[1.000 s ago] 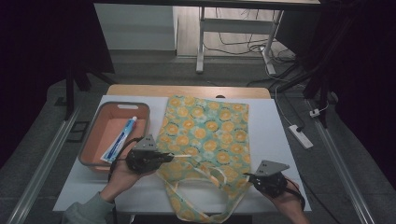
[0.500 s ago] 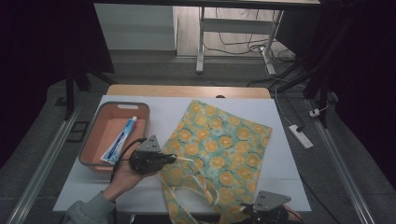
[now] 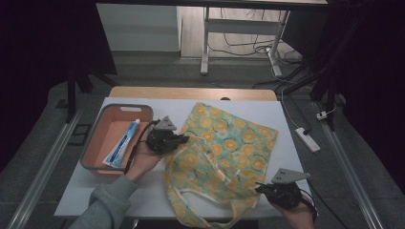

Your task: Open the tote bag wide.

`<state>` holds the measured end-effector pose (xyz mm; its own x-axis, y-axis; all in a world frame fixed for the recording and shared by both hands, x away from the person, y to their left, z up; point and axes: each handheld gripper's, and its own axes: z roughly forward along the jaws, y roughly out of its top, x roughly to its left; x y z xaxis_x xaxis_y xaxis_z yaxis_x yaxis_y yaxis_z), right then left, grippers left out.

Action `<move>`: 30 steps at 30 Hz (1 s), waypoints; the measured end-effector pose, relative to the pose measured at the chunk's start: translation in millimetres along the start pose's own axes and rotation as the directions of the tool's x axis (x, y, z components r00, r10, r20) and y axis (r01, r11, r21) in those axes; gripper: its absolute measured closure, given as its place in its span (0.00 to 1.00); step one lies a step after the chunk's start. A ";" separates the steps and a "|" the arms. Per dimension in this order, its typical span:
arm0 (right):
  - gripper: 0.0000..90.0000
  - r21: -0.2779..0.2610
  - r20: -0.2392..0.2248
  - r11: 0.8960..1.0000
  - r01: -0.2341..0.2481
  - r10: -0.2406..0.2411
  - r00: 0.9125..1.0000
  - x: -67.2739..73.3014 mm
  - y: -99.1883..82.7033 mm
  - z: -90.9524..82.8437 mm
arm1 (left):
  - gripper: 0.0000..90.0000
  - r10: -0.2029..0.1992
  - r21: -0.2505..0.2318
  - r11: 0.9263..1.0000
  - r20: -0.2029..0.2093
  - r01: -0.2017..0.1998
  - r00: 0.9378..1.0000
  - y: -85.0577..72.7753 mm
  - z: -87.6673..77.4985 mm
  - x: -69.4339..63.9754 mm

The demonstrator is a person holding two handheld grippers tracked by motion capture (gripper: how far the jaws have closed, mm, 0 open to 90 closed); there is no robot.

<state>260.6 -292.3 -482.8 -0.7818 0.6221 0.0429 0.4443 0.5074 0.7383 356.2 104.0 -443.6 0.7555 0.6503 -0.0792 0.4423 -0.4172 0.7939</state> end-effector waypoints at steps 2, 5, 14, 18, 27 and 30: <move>0.99 0.019 0.013 0.999 -0.025 0.025 1.000 -8.9 -0.8 5.6 | 0.97 -0.007 0.018 1.000 -0.004 0.007 1.000 3.9 10.3 2.5; 0.99 0.057 0.021 0.997 -0.047 0.046 0.999 -21.1 -5.3 15.4 | 0.96 -0.026 0.052 0.998 -0.004 0.026 1.000 6.8 26.7 7.7; 0.60 -0.012 0.050 0.999 -0.036 0.037 0.998 -14.9 -1.0 2.7 | 0.95 -0.026 0.108 0.994 -0.007 0.026 1.000 6.0 48.5 12.0; 0.45 -0.118 0.044 0.991 0.055 -0.050 0.998 13.5 24.6 -19.6 | 0.95 -0.029 0.117 0.993 -0.007 0.030 1.000 5.1 49.3 13.0; 0.33 -0.066 -0.107 0.970 0.236 -0.242 0.964 73.9 74.4 28.8 | 0.94 -0.045 0.110 0.993 0.003 0.045 0.999 4.4 43.9 15.6; 0.33 -0.003 -0.122 0.964 0.266 -0.264 0.957 72.0 86.7 64.6 | 0.94 -0.050 0.104 0.993 0.008 0.049 0.999 3.7 42.0 16.2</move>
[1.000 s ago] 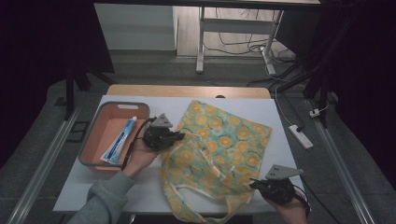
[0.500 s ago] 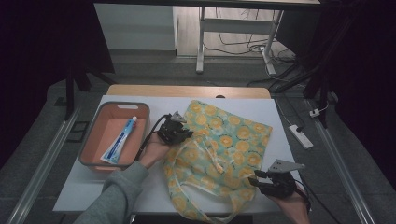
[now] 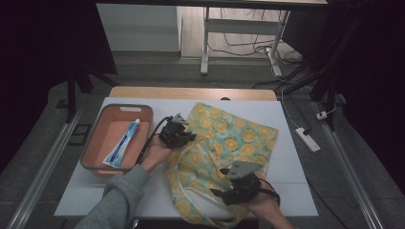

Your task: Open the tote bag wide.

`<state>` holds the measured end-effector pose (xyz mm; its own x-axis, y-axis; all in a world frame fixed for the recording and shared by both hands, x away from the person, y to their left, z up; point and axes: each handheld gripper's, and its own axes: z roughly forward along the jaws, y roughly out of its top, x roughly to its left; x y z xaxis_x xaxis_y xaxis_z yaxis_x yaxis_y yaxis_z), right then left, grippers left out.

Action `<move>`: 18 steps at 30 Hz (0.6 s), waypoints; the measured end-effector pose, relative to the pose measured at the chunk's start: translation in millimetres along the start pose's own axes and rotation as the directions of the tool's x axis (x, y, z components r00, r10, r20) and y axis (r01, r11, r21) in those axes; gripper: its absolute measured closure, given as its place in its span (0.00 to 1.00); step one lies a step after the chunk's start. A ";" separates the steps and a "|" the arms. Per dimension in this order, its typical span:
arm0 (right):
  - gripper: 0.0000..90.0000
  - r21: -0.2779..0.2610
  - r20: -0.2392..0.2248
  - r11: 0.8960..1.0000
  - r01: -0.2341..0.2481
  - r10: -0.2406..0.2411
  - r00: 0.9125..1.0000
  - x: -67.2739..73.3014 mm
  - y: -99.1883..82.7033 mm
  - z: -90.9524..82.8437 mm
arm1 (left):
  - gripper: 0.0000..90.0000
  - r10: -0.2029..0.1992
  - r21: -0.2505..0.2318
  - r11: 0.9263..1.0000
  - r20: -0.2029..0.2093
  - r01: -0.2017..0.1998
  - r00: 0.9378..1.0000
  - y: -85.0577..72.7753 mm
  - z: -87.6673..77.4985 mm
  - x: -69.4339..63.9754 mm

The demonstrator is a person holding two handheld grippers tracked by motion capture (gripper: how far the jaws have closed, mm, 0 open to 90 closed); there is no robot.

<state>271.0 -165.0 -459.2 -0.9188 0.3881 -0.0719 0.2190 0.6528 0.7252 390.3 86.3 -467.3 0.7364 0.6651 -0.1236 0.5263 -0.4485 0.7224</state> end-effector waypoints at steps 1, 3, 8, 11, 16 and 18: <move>0.33 0.027 0.014 1.000 0.016 -0.016 1.000 -4.9 2.1 11.4 | 0.94 -0.001 -0.001 1.000 0.003 0.001 1.000 -0.4 -0.6 0.2; 0.33 0.075 0.039 0.997 0.023 -0.026 0.999 -16.1 3.2 29.9 | 0.94 -0.001 -0.007 1.000 0.007 0.001 1.000 -1.5 -1.7 0.2; 0.35 0.165 0.070 0.986 -0.009 -0.003 0.998 -39.4 -4.3 60.9 | 0.93 -0.004 -0.019 1.000 0.026 0.004 1.000 -6.5 -2.5 3.2; 0.37 0.178 0.047 0.984 -0.028 0.019 0.999 -41.2 -10.3 65.0 | 0.93 -0.011 -0.021 1.000 0.033 0.011 0.999 -9.2 -0.3 5.4; 0.39 0.210 0.038 0.978 -0.018 0.011 0.999 -38.6 -13.9 72.9 | 0.93 -0.011 -0.015 1.000 0.040 0.012 0.999 -9.8 2.0 5.5; 0.52 0.200 0.034 0.980 -0.014 0.007 0.999 -38.2 -14.0 73.5 | 0.92 -0.012 -0.018 1.000 0.040 0.012 0.999 -9.9 1.6 4.7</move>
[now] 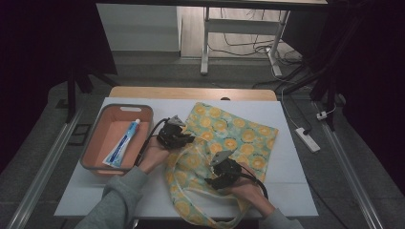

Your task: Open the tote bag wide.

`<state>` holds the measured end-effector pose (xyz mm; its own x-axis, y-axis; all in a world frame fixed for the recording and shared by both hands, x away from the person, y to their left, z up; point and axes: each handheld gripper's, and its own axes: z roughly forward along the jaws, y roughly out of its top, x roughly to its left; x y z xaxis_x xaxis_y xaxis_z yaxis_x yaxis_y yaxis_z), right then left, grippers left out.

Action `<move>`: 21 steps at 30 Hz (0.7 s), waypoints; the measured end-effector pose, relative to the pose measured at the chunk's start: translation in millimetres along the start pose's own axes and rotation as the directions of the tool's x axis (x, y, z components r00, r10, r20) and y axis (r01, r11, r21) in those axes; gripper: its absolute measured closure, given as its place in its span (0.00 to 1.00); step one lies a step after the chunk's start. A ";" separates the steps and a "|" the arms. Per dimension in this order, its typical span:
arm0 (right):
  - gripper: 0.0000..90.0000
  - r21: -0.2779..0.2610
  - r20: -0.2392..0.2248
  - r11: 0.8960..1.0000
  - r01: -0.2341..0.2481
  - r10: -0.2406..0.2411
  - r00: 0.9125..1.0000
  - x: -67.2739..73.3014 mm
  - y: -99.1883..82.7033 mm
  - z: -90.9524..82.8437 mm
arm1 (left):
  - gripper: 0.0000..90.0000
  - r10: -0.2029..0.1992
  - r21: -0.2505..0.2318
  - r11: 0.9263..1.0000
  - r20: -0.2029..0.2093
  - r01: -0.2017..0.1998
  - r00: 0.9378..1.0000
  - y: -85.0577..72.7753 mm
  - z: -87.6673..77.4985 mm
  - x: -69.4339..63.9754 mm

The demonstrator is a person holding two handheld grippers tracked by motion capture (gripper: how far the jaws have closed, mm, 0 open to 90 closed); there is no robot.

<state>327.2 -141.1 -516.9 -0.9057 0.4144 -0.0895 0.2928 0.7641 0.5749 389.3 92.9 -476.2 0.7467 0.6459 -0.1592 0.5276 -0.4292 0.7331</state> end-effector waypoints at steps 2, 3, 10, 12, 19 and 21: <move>0.70 -0.003 -0.005 1.000 -0.006 0.006 1.000 -0.9 0.2 -1.1 | 0.91 0.003 0.000 1.000 0.000 -0.003 1.000 -0.4 -0.5 -0.5; 0.79 0.001 -0.003 1.000 -0.013 0.013 1.000 -2.2 0.1 -1.9 | 0.90 0.003 0.000 1.000 0.001 -0.003 1.000 -0.5 -0.8 -0.8; 0.98 -0.054 0.006 0.996 -0.071 0.071 0.997 -13.8 -1.4 -10.3 | 0.65 0.072 -0.067 0.995 0.041 -0.069 0.997 -3.8 -31.6 -15.8; 0.98 -0.069 -0.006 0.994 -0.090 0.090 0.996 -17.5 -2.2 -13.0 | 0.61 0.095 -0.091 0.992 0.064 -0.089 0.993 -6.4 -45.4 -24.6; 0.98 -0.084 -0.037 0.989 -0.124 0.121 0.992 -25.4 -3.9 -14.9 | 0.53 0.233 -0.048 0.973 0.183 -0.228 0.955 -25.3 -58.4 -76.7; 0.98 -0.087 -0.040 0.988 -0.124 0.121 0.992 -25.4 -3.4 -15.7 | 0.52 0.264 -0.019 0.964 0.213 -0.266 0.941 -30.5 -52.4 -89.6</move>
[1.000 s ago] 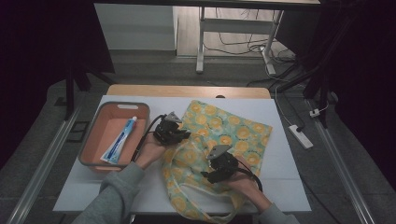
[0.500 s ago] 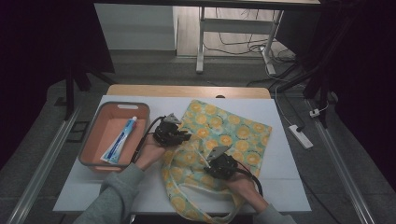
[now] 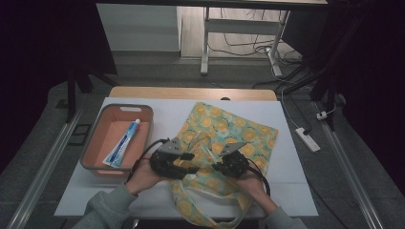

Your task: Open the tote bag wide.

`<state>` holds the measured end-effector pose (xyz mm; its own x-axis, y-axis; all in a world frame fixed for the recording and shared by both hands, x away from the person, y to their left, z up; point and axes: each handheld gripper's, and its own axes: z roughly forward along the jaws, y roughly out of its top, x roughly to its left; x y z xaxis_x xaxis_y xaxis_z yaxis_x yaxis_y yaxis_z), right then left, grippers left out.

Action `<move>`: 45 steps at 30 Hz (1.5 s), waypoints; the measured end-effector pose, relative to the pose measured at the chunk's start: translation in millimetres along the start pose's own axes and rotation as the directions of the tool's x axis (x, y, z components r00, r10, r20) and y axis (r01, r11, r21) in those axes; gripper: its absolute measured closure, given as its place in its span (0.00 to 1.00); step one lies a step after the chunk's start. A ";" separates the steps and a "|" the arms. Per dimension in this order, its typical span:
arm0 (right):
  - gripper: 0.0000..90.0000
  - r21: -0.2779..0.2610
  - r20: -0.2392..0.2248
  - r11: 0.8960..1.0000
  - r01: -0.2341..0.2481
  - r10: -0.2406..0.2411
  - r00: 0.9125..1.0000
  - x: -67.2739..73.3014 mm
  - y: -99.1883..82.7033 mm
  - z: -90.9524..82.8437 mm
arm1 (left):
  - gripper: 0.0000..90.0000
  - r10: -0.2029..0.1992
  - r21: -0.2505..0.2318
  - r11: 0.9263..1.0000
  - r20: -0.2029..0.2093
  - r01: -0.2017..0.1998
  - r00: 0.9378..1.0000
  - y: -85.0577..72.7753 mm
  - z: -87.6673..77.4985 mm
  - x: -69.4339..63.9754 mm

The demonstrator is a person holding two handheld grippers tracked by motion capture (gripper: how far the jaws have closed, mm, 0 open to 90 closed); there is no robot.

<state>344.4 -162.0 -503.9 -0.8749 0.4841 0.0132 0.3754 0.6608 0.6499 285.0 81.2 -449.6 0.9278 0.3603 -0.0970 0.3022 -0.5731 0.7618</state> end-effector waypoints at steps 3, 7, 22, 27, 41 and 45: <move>0.98 -0.010 -0.003 1.000 0.004 -0.004 1.000 -0.9 0.5 -0.8 | 0.48 0.033 0.051 0.998 0.034 -0.035 0.999 -0.2 18.4 -10.7; 0.98 -0.017 0.000 1.000 -0.002 0.002 1.000 -2.3 0.4 -1.6 | 0.44 0.045 0.123 0.991 0.069 -0.054 0.997 -0.6 48.2 -17.9; 0.98 -0.055 -0.002 0.998 -0.031 0.031 1.000 -9.1 0.6 -9.5 | 0.51 0.122 0.259 0.956 0.078 -0.138 0.990 -0.2 106.1 -37.2; 0.98 -0.065 0.001 0.997 -0.041 0.042 0.999 -11.1 0.5 -11.8 | 0.79 0.111 0.270 0.955 0.059 -0.123 0.992 -1.6 111.3 -36.3; 0.98 -0.137 0.080 0.988 -0.071 0.082 0.993 -45.2 13.9 -36.5 | 0.98 0.096 0.192 0.973 0.172 -0.129 0.980 -4.2 73.3 -47.9; 0.98 -0.158 0.117 0.983 -0.095 0.114 0.986 -61.3 19.8 -38.1 | 0.98 0.104 0.189 0.972 0.197 -0.142 0.975 -5.5 67.8 -52.8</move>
<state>393.7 -200.4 -462.8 -0.7843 0.6204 -0.0016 0.4041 0.5128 0.7575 249.3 15.4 -492.0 0.9790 0.1469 -0.1414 0.2035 -0.7470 0.6329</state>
